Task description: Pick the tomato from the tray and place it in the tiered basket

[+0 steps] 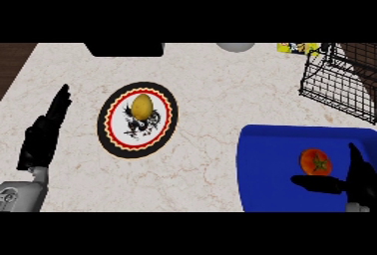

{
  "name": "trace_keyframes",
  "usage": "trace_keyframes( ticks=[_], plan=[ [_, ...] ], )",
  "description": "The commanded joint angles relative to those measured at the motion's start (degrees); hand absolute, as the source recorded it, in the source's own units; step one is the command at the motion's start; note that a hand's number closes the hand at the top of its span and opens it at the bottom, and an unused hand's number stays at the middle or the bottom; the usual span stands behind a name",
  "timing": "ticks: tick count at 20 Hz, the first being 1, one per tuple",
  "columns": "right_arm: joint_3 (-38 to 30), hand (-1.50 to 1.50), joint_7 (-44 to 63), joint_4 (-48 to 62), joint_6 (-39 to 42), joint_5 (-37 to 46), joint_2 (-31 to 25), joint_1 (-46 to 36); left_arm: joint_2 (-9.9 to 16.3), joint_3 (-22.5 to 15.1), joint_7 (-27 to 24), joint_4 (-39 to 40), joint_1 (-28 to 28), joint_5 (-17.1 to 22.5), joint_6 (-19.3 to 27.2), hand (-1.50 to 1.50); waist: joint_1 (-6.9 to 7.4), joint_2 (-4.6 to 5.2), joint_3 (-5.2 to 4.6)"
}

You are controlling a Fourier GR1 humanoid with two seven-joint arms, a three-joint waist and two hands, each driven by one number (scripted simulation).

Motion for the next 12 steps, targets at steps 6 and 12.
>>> trace_keyframes(
  ticks=[6, 12],
  plan=[
    [-2.84, -1.50, 1.39, 6.49, 3.56, 0.13, 3.27, -6.83, -2.50, 2.73, -0.96, 2.35, -0.89, -2.68, -2.86, 0.00, 0.05, 0.02, -0.01],
    [-8.34, -1.50, -5.28, 14.47, 4.86, -4.96, 2.53, -9.09, -4.54, 2.24, 6.34, -3.84, -1.71, -5.37, -1.62, 0.00, 0.04, 0.01, 0.01]
  ],
)
